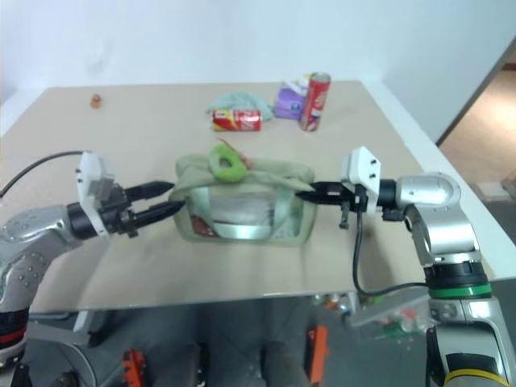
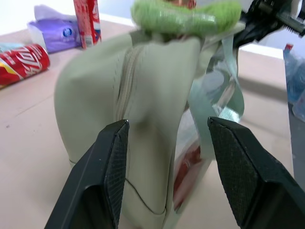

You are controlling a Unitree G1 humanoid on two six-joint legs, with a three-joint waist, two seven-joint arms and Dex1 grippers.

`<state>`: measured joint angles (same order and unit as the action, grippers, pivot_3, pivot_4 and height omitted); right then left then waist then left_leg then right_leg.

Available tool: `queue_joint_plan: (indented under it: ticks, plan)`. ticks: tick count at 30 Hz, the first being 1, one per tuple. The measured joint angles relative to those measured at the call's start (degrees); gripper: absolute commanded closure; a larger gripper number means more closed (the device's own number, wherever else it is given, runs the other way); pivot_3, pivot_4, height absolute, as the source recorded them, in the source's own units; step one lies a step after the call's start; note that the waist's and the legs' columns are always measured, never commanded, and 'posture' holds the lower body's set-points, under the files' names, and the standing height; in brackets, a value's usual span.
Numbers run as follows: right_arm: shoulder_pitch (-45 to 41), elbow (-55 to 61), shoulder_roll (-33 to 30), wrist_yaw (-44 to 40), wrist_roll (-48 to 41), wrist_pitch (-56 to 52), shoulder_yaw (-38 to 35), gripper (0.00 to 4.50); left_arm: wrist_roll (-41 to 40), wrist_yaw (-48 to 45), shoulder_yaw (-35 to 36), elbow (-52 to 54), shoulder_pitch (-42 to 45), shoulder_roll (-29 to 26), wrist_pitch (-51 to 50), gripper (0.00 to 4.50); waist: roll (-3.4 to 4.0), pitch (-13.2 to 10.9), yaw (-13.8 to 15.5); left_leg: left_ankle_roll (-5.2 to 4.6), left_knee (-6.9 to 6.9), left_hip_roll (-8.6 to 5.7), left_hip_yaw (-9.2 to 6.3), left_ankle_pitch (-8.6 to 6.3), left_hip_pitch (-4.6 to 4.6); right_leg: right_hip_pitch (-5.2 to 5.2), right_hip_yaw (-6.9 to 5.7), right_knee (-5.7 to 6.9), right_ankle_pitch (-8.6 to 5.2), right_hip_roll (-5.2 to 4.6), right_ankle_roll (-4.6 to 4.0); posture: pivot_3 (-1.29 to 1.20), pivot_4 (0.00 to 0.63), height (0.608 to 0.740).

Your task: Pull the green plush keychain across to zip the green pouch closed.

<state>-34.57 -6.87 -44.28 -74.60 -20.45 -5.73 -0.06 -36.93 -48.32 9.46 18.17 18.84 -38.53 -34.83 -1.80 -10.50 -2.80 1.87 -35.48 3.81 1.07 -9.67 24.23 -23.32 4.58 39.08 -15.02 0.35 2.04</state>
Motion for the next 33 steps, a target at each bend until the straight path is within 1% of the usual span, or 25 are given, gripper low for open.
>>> queue_joint_plan:
  ticks: [3, 5, 6, 11, 13, 15, 16, 21, 22, 23, 26, 29, 33]
  plan:
    - [0.0, 0.0, -0.1, 0.0, 0.0, 0.0, 0.0, 4.50, 1.1, 0.5, -0.7, -1.2, 0.2, 1.2, 1.2, 3.56, 0.00, 0.0, 0.0, 0.00, 0.01, 0.00, 0.01, 0.00, 0.00, 0.00, 0.01, 0.00, 0.00, -0.01, 0.01, 0.00, 0.150, 0.740]
    - [0.0, 0.2, -0.3, 0.0, 0.0, -0.2, 0.0, 4.50, 1.5, 0.5, -1.2, -1.3, 0.2, 1.6, 1.8, 4.30, 0.00, 0.0, 0.0, 0.00, 0.02, 0.00, 0.01, 0.00, 0.01, 0.00, 0.01, 0.00, -0.01, -0.01, 0.01, 0.00, 0.150, 0.740]
    - [0.1, 0.3, -0.3, 0.1, 0.0, -0.3, -0.1, 4.50, 1.7, 0.5, -1.3, -1.3, 0.2, 1.8, 2.1, 4.46, 0.00, 0.0, 0.0, 0.00, 0.02, 0.00, 0.00, 0.00, 0.01, -0.01, 0.01, 0.00, -0.01, -0.01, 0.01, 0.00, 0.150, 0.740]
    - [0.5, 0.7, -0.5, 0.1, -0.1, -0.9, -0.3, 4.50, 2.1, 0.6, -1.8, -1.4, 0.5, 2.4, 2.5, 4.46, 0.00, 0.0, 0.0, 0.00, 0.00, 0.00, 0.00, 0.00, 0.01, 0.00, 0.01, 0.00, 0.00, -0.01, 0.02, 0.00, 0.150, 0.740]
    - [0.5, 0.8, -0.8, 0.1, -1.0, -3.5, -0.3, 4.50, 2.0, 0.8, -1.8, -1.3, 0.6, 3.0, 2.4, 4.46, 0.00, 0.0, 0.0, 0.00, -0.01, -0.01, 0.00, 0.00, 0.01, 0.01, 0.01, 0.00, 0.01, -0.03, 0.03, 0.00, 0.150, 0.740]
    - [0.4, 0.8, -1.3, 0.0, -1.7, -5.7, -0.3, 3.73, 2.0, 0.9, -1.8, -1.2, 0.6, 3.3, 2.3, 4.50, 0.00, 0.0, 0.1, 0.00, -0.02, -0.02, 0.00, 0.00, 0.01, 0.02, 0.01, 0.00, 0.01, -0.04, 0.04, 0.00, 0.150, 0.740]
    - [0.3, 0.9, -1.5, 0.0, -1.7, -6.4, -0.3, 3.47, 2.0, 1.2, -1.8, -1.0, 0.6, 3.3, 2.3, 4.50, 0.00, 0.0, 0.1, 0.01, -0.02, -0.02, 0.00, 0.00, 0.01, 0.02, 0.01, 0.00, 0.01, -0.05, 0.04, 0.00, 0.150, 0.740]
    - [0.3, 1.0, -2.5, 0.3, -1.9, -8.5, -0.5, 1.74, 2.0, 2.1, -2.0, -0.6, 0.5, 3.9, 2.3, 4.50, 0.01, 0.0, 0.1, 0.01, -0.01, -0.06, 0.01, 0.00, 0.06, -0.01, 0.00, -0.01, -0.01, -0.08, 0.07, 0.00, 0.150, 0.740]
    - [0.3, 1.4, -3.1, 0.7, -1.9, -9.2, -0.9, 1.50, 2.0, 2.5, -2.2, -0.4, 0.5, 4.0, 2.3, 4.50, 0.01, 0.0, 0.1, 0.01, 0.00, -0.07, 0.00, 0.00, 0.07, -0.01, 0.00, -0.01, -0.02, -0.10, 0.09, 0.00, 0.150, 0.740]
    - [0.3, 2.1, -3.5, 1.2, -2.1, -9.8, -1.4, 1.07, 2.0, 2.7, -2.3, -0.1, 0.4, 4.1, 2.3, 4.50, 0.01, 0.0, 0.2, 0.01, 0.00, -0.08, 0.00, 0.00, 0.08, -0.01, 0.00, -0.01, -0.03, -0.12, 0.10, 0.00, 0.150, 0.740]
    - [-0.3, 5.2, -4.0, 2.3, -2.9, -10.5, -2.8, 0.07, 2.0, 3.0, -2.4, 0.0, 0.4, 4.1, 2.3, 4.50, 0.00, 0.0, 0.2, 0.01, 0.00, -0.10, 0.00, 0.00, 0.08, -0.01, 0.00, -0.02, -0.04, -0.14, 0.11, 0.00, 0.150, 0.740]
    - [-0.9, 8.0, -4.6, 3.3, -3.1, -11.6, -3.0, 0.02, 2.0, 3.0, -2.6, 0.2, 0.4, 4.3, 2.2, 4.50, 0.01, 0.0, 0.2, 0.01, 0.00, -0.14, 0.00, 0.00, 0.09, -0.02, 0.00, -0.02, -0.04, -0.18, 0.12, 0.00, 0.150, 0.740]
    - [-5.0, 14.1, -5.5, 5.4, -5.3, -16.2, -3.0, 0.02, 2.0, 3.0, -2.8, 0.5, 0.4, 4.4, 1.9, 4.50, 0.02, 0.0, 0.2, 0.01, 0.00, -0.15, 0.00, 0.00, 0.08, -0.01, -0.01, -0.02, -0.04, -0.20, 0.13, 0.00, 0.150, 0.740]
